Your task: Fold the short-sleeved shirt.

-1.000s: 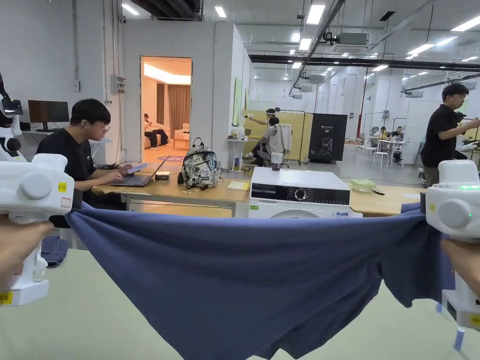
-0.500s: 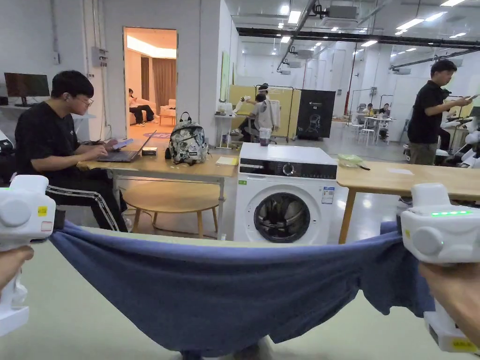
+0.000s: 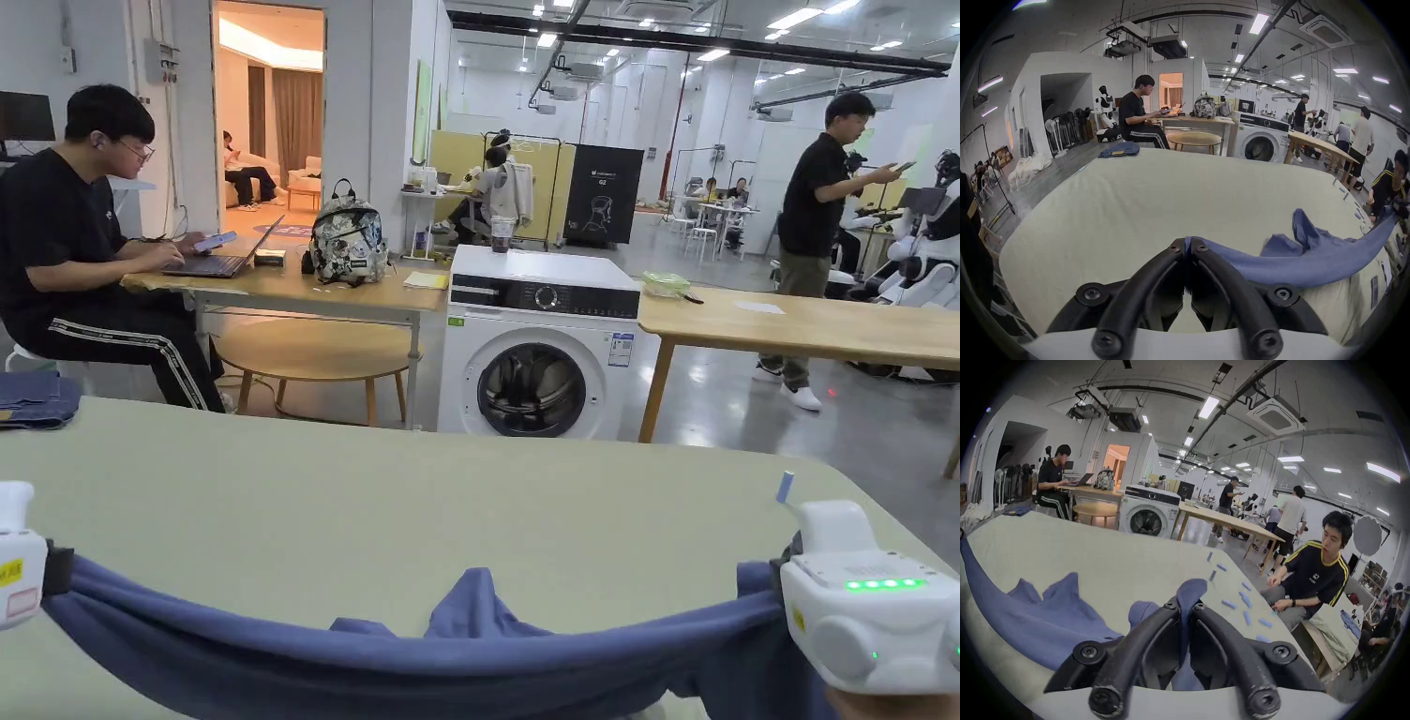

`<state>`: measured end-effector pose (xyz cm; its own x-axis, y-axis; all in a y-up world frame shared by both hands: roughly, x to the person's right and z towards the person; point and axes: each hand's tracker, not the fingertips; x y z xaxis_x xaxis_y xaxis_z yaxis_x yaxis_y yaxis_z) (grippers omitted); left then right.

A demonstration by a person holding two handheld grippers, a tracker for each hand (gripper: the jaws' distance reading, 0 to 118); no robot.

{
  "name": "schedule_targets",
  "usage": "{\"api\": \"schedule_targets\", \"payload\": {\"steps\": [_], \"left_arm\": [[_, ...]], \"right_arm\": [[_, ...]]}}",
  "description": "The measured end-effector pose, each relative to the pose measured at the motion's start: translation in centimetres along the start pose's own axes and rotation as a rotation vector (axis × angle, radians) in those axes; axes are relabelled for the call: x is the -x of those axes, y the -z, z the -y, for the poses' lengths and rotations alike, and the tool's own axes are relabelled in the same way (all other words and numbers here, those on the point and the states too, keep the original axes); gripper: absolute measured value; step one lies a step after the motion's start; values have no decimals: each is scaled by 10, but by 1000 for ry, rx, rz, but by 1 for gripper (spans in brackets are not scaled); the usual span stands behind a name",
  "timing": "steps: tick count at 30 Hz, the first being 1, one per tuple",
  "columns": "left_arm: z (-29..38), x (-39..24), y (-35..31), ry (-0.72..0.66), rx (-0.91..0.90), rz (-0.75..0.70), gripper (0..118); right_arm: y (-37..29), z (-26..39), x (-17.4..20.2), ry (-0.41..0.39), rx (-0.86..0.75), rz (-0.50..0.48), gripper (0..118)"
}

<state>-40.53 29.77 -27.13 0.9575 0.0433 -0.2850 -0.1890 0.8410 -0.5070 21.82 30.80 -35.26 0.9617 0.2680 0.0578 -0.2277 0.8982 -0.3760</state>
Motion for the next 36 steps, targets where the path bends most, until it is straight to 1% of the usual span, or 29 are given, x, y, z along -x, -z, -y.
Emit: {"api": "schedule_targets", "payload": {"steps": [5, 11, 13, 16, 19, 24, 28, 29, 30, 31, 32, 33, 34, 36], "left_arm": [[41, 13, -12, 4, 47, 3, 0], [80, 18, -17, 23, 165, 11, 0], [88, 19, -15, 38, 212, 15, 0], [104, 19, -12, 49, 269, 14, 0], [122, 27, 5, 67, 350, 7, 0], [152, 28, 18, 48, 395, -12, 0], [166, 26, 26, 46, 395, -39, 1], [171, 27, 31, 60, 386, -53, 6], [171, 24, 31, 73, 383, -55, 16], [170, 21, 31, 90, 374, -67, 27], [169, 17, 28, 99, 368, -70, 36], [167, 13, 24, 101, 358, -69, 42], [164, 9, 22, 101, 344, -65, 44], [156, 2, 19, 87, 306, -53, 47]], "right_arm": [[-17, 37, -6, 40, 75, -25, 4], [-27, 67, -2, 21, 189, -44, 4], [-25, 76, -1, 1, 226, -60, 4], [-23, 92, 2, -70, 286, -68, 4], [-22, 111, 7, -99, 342, -81, 4], [-14, 146, 12, -95, 418, -92, 4], [-8, 169, 14, -64, 429, -88, 5], [-8, 172, 15, -54, 425, -86, 7], [-8, 173, 17, -50, 421, -82, 13], [-9, 174, 19, -46, 406, -75, 24], [-14, 169, 19, -42, 381, -73, 43], [-16, 167, 22, -37, 370, -71, 62], [-17, 164, 25, -34, 353, -66, 65], [-24, 155, 32, -18, 293, -64, 65]]}}
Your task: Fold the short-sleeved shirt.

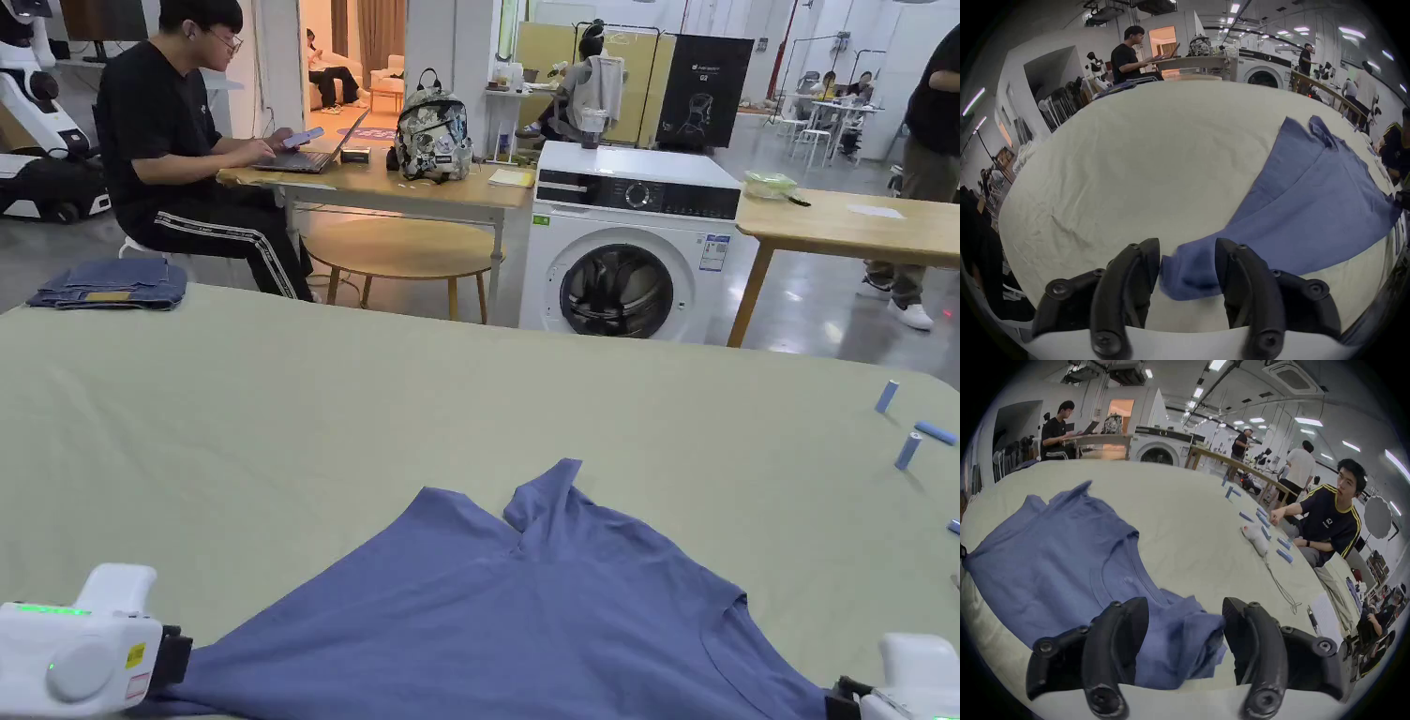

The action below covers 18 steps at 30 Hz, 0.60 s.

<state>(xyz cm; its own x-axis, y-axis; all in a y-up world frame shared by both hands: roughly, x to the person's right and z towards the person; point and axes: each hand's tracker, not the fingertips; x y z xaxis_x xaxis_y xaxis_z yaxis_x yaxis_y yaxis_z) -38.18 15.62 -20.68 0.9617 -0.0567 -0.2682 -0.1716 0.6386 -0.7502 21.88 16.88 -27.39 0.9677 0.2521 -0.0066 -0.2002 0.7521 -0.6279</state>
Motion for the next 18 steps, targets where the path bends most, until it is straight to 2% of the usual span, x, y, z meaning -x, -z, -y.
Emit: {"api": "schedule_targets", "payload": {"steps": [6, 11, 13, 16, 17, 18], "left_arm": [[-22, -23, -30, -55, -212, 16, 47], [-32, -57, -60, -75, -397, 127, 46], [-34, -74, -67, -46, -445, 148, 29], [-31, -100, -78, 8, -547, 142, 19], [-28, -112, -84, 21, -569, 120, 11], [-27, -119, -86, 25, -581, 117, 10]], "right_arm": [[-41, -26, 33, 78, -200, -78, 65], [-80, -47, 74, 126, -356, -157, 65], [-78, -53, 86, 151, -404, -185, 53], [-88, -61, 108, 152, -444, -186, 39], [-90, -63, 113, 165, -464, -200, 22], [-92, -65, 117, 165, -469, -201, 8]]}}
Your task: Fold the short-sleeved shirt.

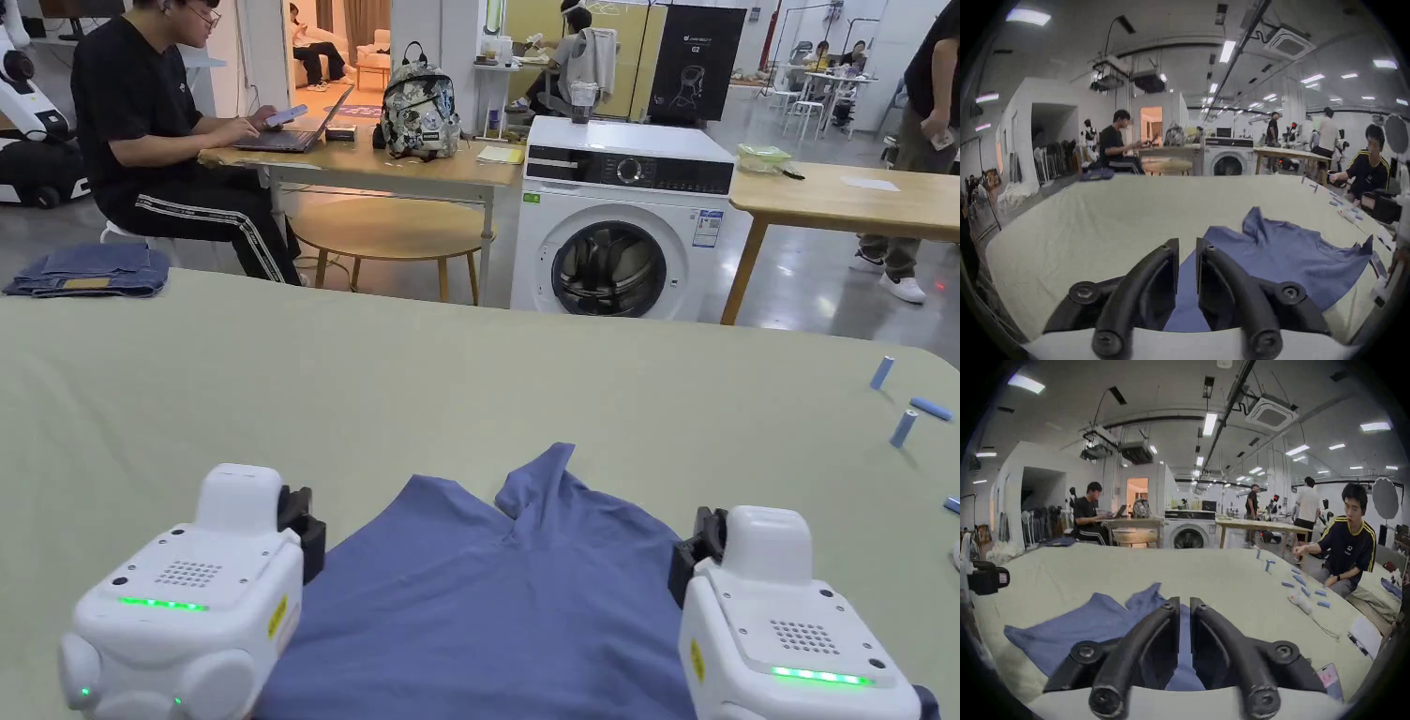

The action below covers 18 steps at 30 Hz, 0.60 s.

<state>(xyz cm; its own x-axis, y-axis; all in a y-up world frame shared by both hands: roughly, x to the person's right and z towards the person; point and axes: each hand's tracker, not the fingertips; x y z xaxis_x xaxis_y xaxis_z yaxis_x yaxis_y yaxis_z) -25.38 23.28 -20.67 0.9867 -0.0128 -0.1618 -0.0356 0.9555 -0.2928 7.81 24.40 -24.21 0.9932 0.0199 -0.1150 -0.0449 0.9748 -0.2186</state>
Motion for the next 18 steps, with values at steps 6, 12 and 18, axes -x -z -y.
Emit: {"api": "schedule_targets", "payload": {"steps": [6, 12, 18], "left_arm": [[-6, -27, -5, 20, -6, 28, 0], [-14, -18, -2, -47, 48, 48, 0], [-9, 13, 2, -100, 206, 51, 0]], "right_arm": [[4, -2, 21, 3, -34, -5, 0], [12, 0, 21, 28, -7, -8, 0], [19, 9, 25, -19, 29, -37, 0]]}}
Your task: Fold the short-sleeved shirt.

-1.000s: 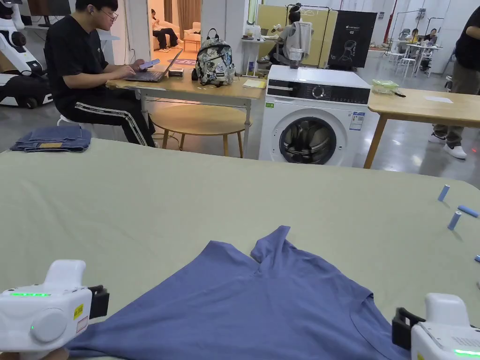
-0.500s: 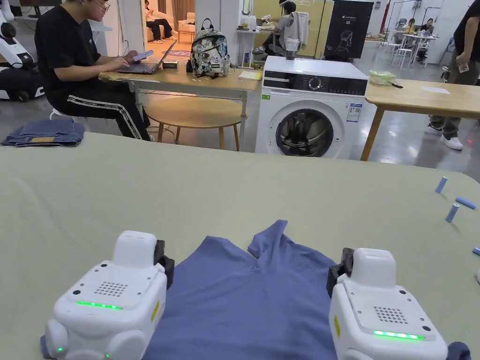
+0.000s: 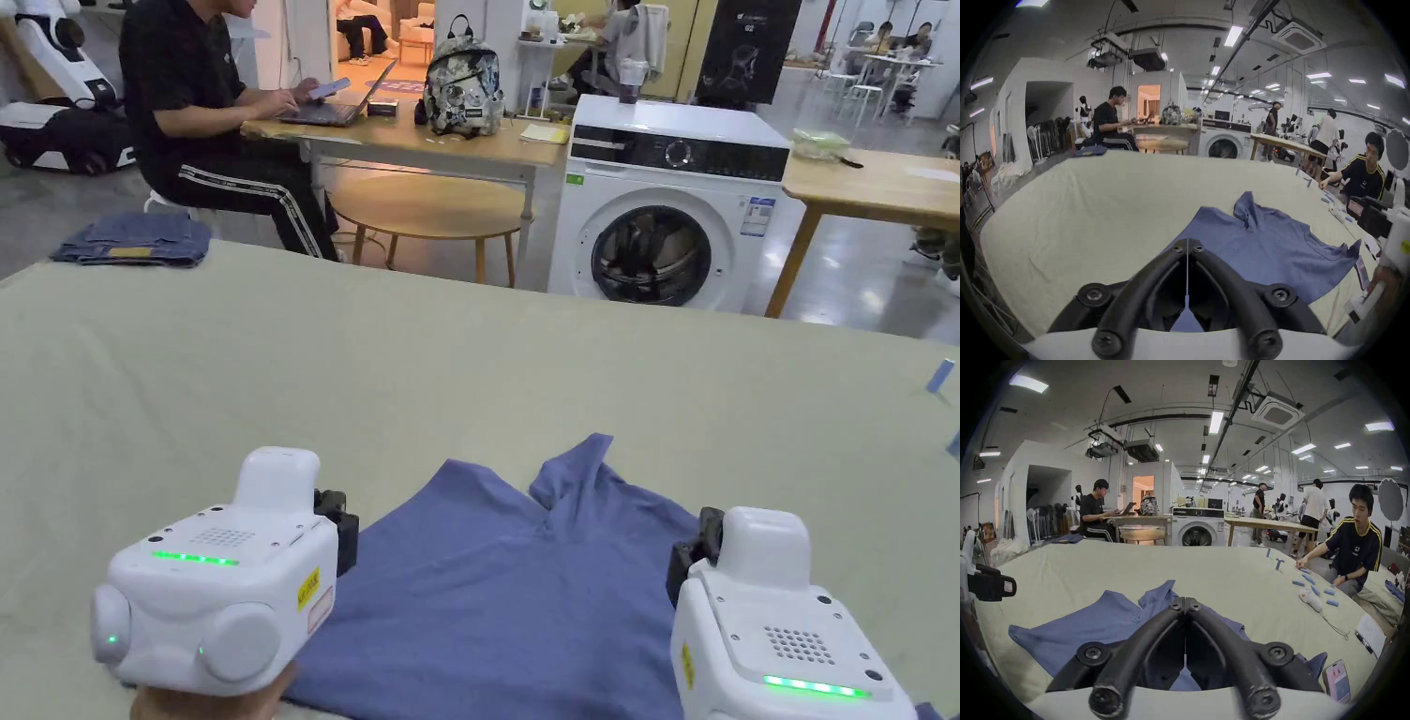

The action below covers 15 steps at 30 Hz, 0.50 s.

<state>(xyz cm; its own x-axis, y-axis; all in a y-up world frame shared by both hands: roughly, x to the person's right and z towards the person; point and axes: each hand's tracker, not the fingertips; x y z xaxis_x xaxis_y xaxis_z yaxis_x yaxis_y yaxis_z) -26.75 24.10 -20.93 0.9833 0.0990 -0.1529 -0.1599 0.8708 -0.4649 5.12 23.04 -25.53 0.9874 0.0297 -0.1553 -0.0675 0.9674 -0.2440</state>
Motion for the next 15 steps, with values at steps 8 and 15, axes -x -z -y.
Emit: {"api": "schedule_targets", "payload": {"steps": [8, 15], "left_arm": [[10, 85, 4, -102, 158, -68, 0], [17, 180, 22, -313, 338, -39, 3]], "right_arm": [[14, 11, 9, -14, 62, -38, 0], [21, 21, 15, -38, 103, -58, 0]]}}
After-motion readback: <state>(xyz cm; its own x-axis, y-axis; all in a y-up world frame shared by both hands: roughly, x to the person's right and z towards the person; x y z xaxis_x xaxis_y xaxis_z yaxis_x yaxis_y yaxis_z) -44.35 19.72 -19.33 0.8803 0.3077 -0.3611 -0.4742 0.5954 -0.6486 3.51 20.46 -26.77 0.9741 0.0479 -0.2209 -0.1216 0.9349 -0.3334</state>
